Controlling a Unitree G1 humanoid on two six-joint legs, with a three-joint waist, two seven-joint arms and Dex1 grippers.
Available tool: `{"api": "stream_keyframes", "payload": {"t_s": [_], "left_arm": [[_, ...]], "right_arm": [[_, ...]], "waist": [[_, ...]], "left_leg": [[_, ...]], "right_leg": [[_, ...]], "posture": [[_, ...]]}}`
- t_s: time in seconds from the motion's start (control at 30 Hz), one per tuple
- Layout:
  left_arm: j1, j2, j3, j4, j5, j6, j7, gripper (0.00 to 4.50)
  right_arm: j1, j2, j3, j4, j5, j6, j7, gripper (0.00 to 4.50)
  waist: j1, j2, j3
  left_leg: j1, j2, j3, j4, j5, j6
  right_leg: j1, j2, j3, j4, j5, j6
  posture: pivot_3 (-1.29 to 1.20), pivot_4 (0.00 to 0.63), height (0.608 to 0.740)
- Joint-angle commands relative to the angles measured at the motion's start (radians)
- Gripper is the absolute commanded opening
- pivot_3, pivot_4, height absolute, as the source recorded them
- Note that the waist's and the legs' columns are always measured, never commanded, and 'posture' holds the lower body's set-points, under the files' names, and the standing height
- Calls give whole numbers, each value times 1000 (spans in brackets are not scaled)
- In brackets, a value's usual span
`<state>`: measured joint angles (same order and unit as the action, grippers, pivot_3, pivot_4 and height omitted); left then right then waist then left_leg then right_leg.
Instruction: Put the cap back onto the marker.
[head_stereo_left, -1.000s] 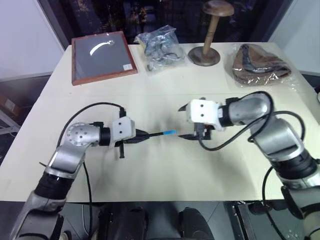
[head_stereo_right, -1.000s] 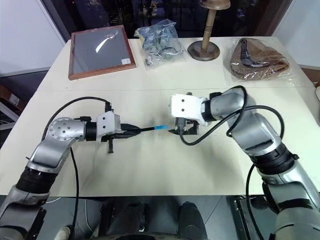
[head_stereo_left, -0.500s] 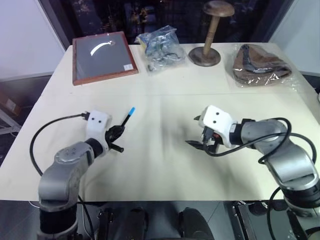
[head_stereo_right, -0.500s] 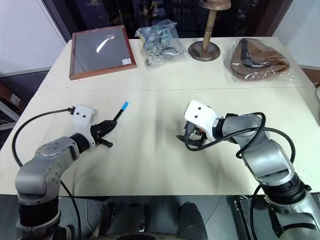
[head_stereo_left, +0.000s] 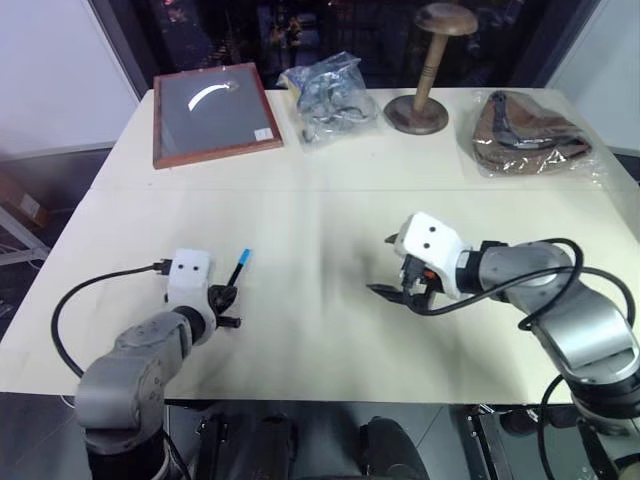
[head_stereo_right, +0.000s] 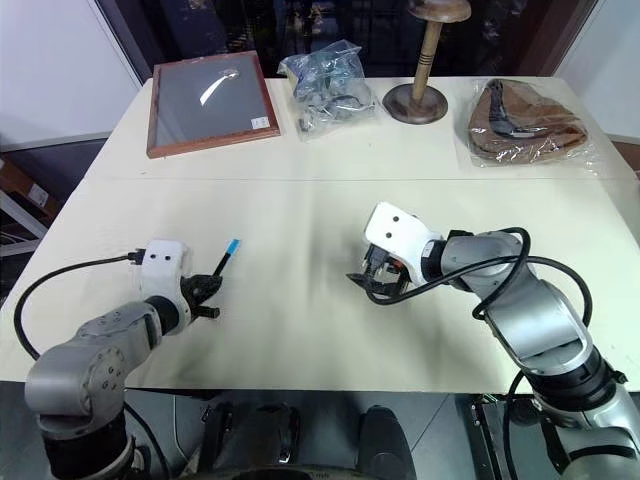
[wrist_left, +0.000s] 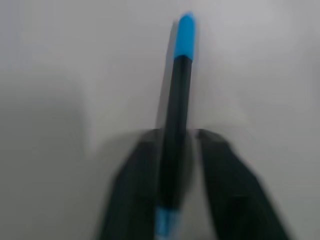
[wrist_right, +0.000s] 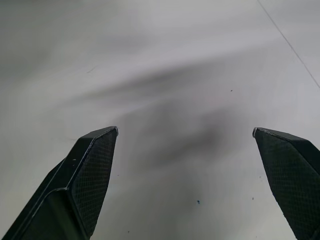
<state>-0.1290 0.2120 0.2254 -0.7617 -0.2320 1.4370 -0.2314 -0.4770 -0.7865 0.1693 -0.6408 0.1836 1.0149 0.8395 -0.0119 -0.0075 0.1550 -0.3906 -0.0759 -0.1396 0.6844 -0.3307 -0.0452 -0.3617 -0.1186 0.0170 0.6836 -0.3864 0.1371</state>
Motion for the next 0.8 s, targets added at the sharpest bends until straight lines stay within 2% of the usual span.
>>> {"api": "stream_keyframes", "payload": {"t_s": [0.03, 0.1, 0.37, 0.53, 0.8], "left_arm": [[-8, -11, 25, -60, -17, 8, 6, 3334], [-6, -7, 22, -74, -22, -4, 5, 4417], [26, -3, 92, -278, -43, 34, 40, 4471], [103, 61, 160, -285, -326, -26, 178, 4471], [250, 281, 236, -285, -947, -219, 617, 4471]], "right_arm": [[-20, -17, -8, -8, 19, -23, -2, 4500], [-23, -26, -7, 0, 23, -33, 2, 4500], [-52, -80, 6, 81, 86, -126, 125, 4500], [-45, -118, 30, 128, 110, -197, 215, 4500], [-44, -134, 55, 201, 88, -281, 248, 4500]], "waist": [[0, 0, 0], [0, 0, 0], [-1, 0, 0], [1, 0, 0], [-1, -1, 0]], "left_leg": [[0, 0, 0, 0, 0, 0], [0, 0, 0, 0, 0, 0], [0, 0, 1, 0, 0, 0], [0, 1, 1, -1, 0, 0], [0, 1, 0, -1, 0, 0]], "right_leg": [[0, 0, 0, 0, 0, 0], [0, 0, 0, 0, 0, 0], [0, 0, 0, -1, 0, 0], [0, 0, 0, -2, 0, 0], [0, 0, 2, -2, 0, 0]], "posture": [[0, 150, 740], [0, 150, 740], [0, 150, 740], [0, 150, 740], [0, 150, 740]]}}
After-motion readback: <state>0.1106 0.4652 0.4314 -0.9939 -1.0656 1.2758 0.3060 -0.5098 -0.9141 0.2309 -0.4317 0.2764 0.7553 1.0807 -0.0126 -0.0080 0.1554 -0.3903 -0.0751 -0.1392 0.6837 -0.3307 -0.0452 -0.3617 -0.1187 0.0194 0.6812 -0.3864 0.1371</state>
